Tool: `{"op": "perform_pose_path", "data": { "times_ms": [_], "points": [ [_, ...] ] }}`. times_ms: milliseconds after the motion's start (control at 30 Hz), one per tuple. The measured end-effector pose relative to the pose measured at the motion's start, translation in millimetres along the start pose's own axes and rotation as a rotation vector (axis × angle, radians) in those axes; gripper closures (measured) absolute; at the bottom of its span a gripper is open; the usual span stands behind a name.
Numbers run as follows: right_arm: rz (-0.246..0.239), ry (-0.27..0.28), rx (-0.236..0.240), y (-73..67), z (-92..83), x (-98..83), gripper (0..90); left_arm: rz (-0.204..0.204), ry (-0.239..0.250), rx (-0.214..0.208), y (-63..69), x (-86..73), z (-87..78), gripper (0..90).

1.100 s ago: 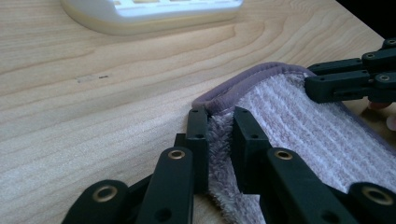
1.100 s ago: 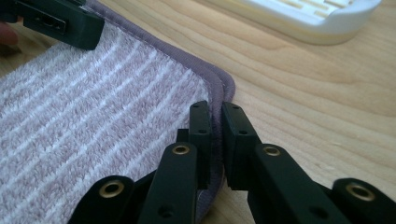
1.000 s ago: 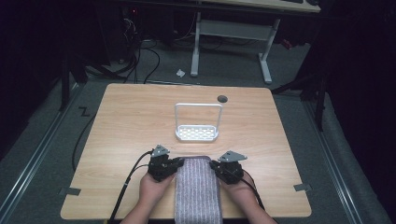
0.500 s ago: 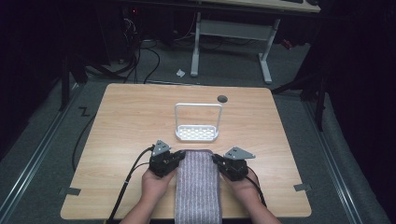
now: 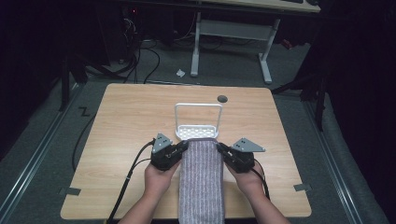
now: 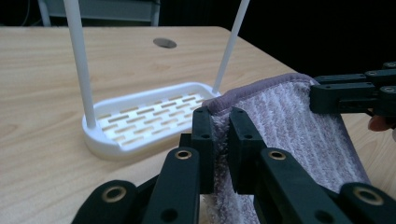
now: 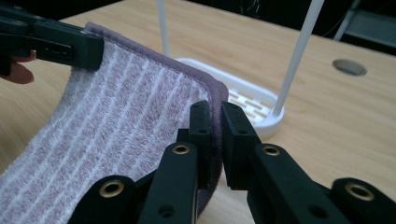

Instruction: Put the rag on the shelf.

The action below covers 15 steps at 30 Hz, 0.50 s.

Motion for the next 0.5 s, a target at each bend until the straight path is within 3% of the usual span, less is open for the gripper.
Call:
{"op": "perform_pose_path", "data": {
  "times_ms": [133,500],
  "points": [
    [0.004,0.031,-0.008,2.0,-2.5,13.2,83.9,0.013,0.012,-0.002,1.2,9.0,-2.5,82.5],
    [-0.012,0.127,-0.039,3.1,-17.3,49.5,83.9,0.048,0.109,-0.002,8.4,46.4,-17.8,82.7]
  ]
}}
Point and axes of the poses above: each handheld gripper's, and its own axes: z roughly forward along the jaws, x roughly out of its top, y roughly to its right, the point moved 9 cm from there along z, roughly forward along the jaws, and after that the axes turned 7 degrees about -x, right-handed, at the moved point
